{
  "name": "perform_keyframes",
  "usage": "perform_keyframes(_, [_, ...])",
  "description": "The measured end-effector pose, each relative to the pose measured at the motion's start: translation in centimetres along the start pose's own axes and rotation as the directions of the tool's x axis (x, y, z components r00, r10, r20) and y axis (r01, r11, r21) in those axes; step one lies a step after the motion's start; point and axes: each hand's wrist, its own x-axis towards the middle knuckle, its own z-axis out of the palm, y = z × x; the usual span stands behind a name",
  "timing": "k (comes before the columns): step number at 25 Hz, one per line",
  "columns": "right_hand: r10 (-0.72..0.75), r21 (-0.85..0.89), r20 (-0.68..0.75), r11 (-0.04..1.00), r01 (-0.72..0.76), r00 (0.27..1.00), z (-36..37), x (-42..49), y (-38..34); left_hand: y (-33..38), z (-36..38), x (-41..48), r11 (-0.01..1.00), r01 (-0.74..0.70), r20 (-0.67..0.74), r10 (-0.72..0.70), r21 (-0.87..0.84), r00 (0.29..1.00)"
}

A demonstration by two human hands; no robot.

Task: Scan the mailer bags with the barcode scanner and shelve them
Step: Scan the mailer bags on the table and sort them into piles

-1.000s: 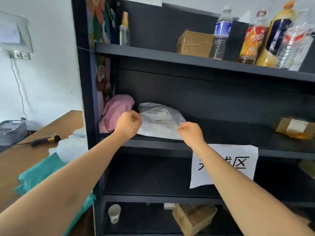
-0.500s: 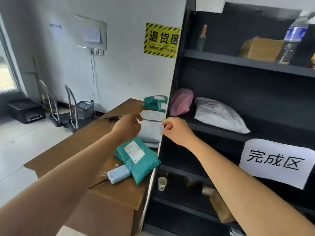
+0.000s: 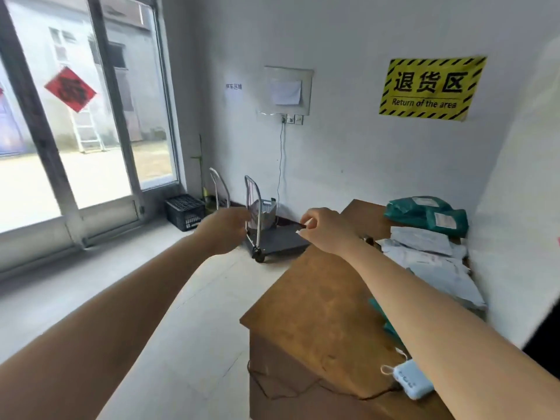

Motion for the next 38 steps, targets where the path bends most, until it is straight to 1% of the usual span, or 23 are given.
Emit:
perform_keyframes(3, [-0.036, 0.03, 0.03, 0.999, 0.035, 0.999, 4.7, 7.4, -4.4, -7.7, -3.1, 3.2, 0.999, 0.051, -0.06, -0.05, 0.016, 0.997])
perform_keyframes(6, [-0.084, 0.019, 0.036, 0.996, 0.084, 0.996, 9.5, 15.8, -7.5, -14.5, -4.0, 8.1, 0.998, 0.065, -0.1, -0.063, 0.017, 0.993])
perform_keyframes(8, [-0.108, 0.017, 0.047, 0.994, 0.107, 0.993, 12.0, 21.7, -8.6, -18.4, -3.8, 12.6, 0.998, 0.058, -0.09, -0.055, 0.039, 0.994])
perform_keyframes(12, [-0.085, 0.052, 0.035, 0.995, 0.083, 0.996, 14.8, 34.3, -9.4, -24.8, -4.4, 23.4, 0.998, 0.05, -0.032, -0.049, 0.026, 0.998])
perform_keyframes(15, [-0.036, 0.066, 0.03, 0.997, 0.034, 0.999, 16.1, 42.7, -8.7, -28.1, -4.7, 31.8, 0.997, 0.041, -0.017, -0.042, -0.06, 0.999])
perform_keyframes(16, [-0.018, 0.076, 0.032, 0.997, 0.015, 0.999, 16.6, 45.1, -8.3, -29.0, -4.2, 34.3, 0.995, 0.035, 0.01, -0.034, -0.089, 0.999])
perform_keyframes(18, [0.027, 0.077, 0.029, 0.997, -0.029, 0.999, 17.7, 48.7, -6.9, -30.4, -2.7, 38.7, 0.996, -0.006, 0.073, 0.012, -0.088, 0.997])
perform_keyframes(19, [0.062, 0.071, 0.021, 0.996, -0.063, 0.998, 18.2, 50.5, -5.9, -31.1, -1.7, 41.6, 0.995, -0.035, 0.095, 0.044, -0.096, 0.995])
perform_keyframes(21, [0.16, 0.051, -0.012, 0.986, -0.16, 0.987, 18.4, 53.3, -3.0, -31.7, 0.8, 48.5, 0.983, -0.087, 0.113, 0.107, -0.164, 0.988])
perform_keyframes(23, [0.283, 0.011, -0.098, 0.959, -0.284, 0.954, 18.1, 55.2, 0.7, -31.0, 3.6, 55.1, 0.959, -0.166, 0.153, 0.204, -0.229, 0.967])
perform_keyframes(25, [0.408, -0.028, -0.176, 0.908, -0.419, 0.896, 16.9, 56.3, 4.1, -29.2, 6.5, 60.2, 0.926, -0.278, 0.207, 0.334, -0.257, 0.92])
perform_keyframes(26, [0.461, -0.047, -0.202, 0.877, -0.479, 0.864, 16.1, 56.9, 5.5, -28.2, 7.7, 62.4, 0.903, -0.34, 0.237, 0.402, -0.262, 0.884])
perform_keyframes(28, [0.549, -0.1, -0.267, 0.802, -0.589, 0.792, 14.2, 58.0, 7.7, -25.7, 10.0, 66.4, 0.823, -0.482, 0.292, 0.561, -0.301, 0.775])
perform_keyframes(31, [0.621, -0.162, -0.389, 0.681, -0.714, 0.681, 11.7, 58.5, 9.7, -20.7, 12.3, 70.7, 0.69, -0.591, 0.316, 0.721, -0.419, 0.617])
perform_keyframes(33, [0.669, -0.161, -0.429, 0.605, -0.78, 0.607, 10.4, 58.6, 12.2, -17.1, 14.5, 73.2, 0.606, -0.64, 0.296, 0.793, -0.472, 0.532])
perform_keyframes(35, [0.722, -0.103, -0.458, 0.536, -0.838, 0.519, 9.3, 58.4, 15.3, -13.7, 17.1, 75.2, 0.534, -0.688, 0.282, 0.845, -0.49, 0.455])
perform_keyframes(36, [0.736, -0.07, -0.481, 0.509, -0.858, 0.476, 8.7, 58.5, 17.5, -11.9, 18.9, 76.4, 0.501, -0.706, 0.271, 0.865, -0.501, 0.422])
perform_keyframes(38, [0.755, 0.01, -0.527, 0.463, -0.886, 0.389, 7.0, 58.9, 21.9, -8.4, 22.6, 79.3, 0.458, -0.711, 0.26, 0.889, -0.534, 0.378])
